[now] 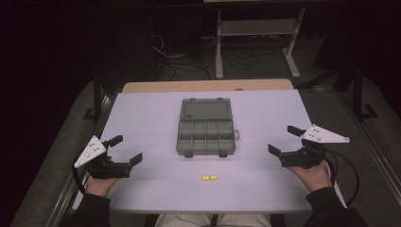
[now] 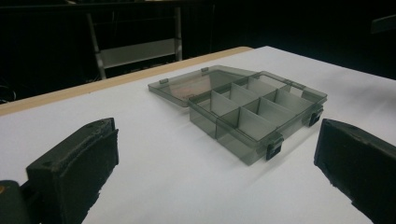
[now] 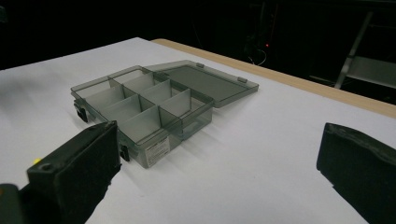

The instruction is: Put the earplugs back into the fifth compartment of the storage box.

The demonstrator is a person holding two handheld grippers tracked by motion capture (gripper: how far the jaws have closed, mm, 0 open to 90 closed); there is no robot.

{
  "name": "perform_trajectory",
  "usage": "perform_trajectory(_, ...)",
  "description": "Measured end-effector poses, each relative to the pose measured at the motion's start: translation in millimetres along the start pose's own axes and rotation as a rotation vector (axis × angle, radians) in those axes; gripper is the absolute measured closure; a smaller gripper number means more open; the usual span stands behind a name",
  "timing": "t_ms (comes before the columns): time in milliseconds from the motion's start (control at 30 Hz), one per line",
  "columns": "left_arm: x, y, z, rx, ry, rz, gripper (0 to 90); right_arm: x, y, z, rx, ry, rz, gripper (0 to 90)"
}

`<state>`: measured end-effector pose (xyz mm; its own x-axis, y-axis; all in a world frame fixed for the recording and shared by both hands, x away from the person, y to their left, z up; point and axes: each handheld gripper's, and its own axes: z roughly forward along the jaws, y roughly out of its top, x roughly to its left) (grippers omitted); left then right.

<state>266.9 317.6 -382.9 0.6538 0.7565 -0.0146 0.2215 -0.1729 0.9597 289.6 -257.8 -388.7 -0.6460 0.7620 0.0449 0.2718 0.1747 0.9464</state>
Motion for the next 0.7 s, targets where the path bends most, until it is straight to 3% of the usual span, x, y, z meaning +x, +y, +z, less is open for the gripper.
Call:
perform_trajectory(167, -0.9, -1.1, 0.3, 0.012, 0.001, 0.0, 0.0, 1.5, 0.2, -1.2, -0.003, -0.002, -0.007, 0.0)
perform_trajectory(333, 5.2, -0.2, 6.2, 0.065, 0.02, 0.033, 0.0, 0.1, 0.0, -2.1, -0.006, -0.002, -0.002, 0.0)
perform_trajectory(433, 7.6, 0.5, 6.0, 0.071, 0.019, 0.037, 0.0, -0.1, -0.2, -2.2, -0.004, -0.001, -0.001, 0.0)
perform_trajectory(567, 11.9, 3.2, 4.5, 0.069, 0.013, 0.025, 0.0, -0.1, 0.2, -3.1, -0.003, -0.002, -0.007, 0.0)
perform_trajectory(700, 14.6, 8.7, 7.0, 0.078, -0.018, -0.004, 0.0, 0.2, 0.8, -4.6, -0.006, -0.001, -0.008, 0.0)
